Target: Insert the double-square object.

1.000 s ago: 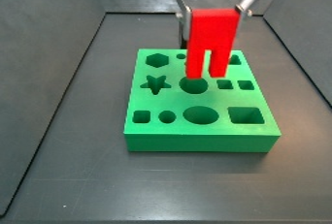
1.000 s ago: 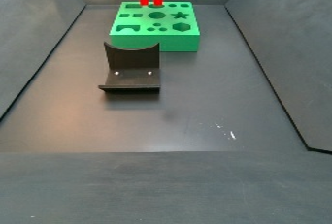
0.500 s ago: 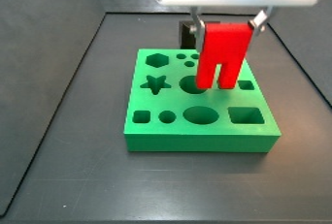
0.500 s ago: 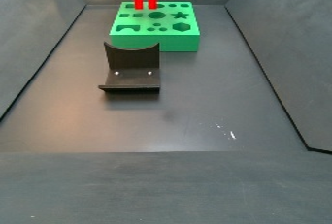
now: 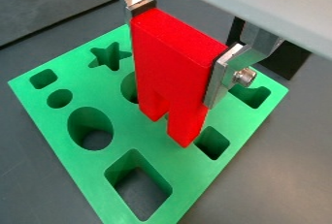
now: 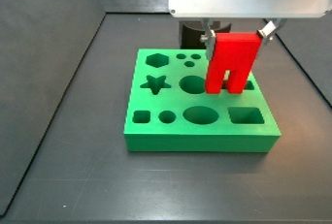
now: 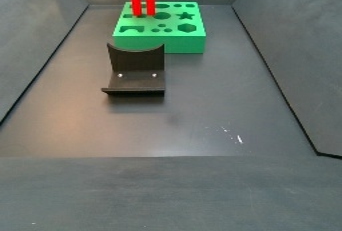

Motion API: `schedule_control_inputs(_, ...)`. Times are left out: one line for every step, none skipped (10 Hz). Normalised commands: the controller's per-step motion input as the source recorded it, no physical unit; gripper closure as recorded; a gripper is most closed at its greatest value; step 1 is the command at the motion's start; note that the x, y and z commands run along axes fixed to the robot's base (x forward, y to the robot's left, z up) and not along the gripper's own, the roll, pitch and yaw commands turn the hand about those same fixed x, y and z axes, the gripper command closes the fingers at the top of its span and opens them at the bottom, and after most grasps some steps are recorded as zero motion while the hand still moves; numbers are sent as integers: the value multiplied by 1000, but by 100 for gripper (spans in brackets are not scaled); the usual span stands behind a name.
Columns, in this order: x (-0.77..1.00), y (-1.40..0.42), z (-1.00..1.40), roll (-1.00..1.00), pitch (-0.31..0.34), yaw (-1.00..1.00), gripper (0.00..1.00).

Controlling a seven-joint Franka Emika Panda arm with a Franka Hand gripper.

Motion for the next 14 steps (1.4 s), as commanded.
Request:
schedule_control_inputs(911, 0, -326, 233, 134, -51, 100)
schedule_control_inputs(966, 0, -323, 230, 133, -57, 100)
schedule_control_inputs(951, 0, -320, 226, 124, -74, 100)
schedule_control_inputs(1000, 0, -329, 134, 84, -91, 100)
schedule_control_inputs(949, -26, -103, 14, 101, -117, 100)
schedule_control_inputs(883, -17, 54, 0, 254, -40, 100)
schedule_control_inputs(829, -43, 140, 20, 273, -49, 100)
schedule_control_inputs(837, 0, 0, 109, 229, -94, 100)
schedule_control_inputs(849, 0, 0, 137, 229, -86, 100)
schedule_control_inputs(863, -11, 143, 26, 293, -11, 100)
schedule_control_inputs(840, -6, 294, 13, 347, 0, 100)
schedule_control_inputs(803, -34, 371, 20, 341, 0, 100)
schedule_control_inputs(937, -83, -177, 137, 176, -31, 100)
schedule_control_inputs(983, -83, -326, 129, 150, -14, 100)
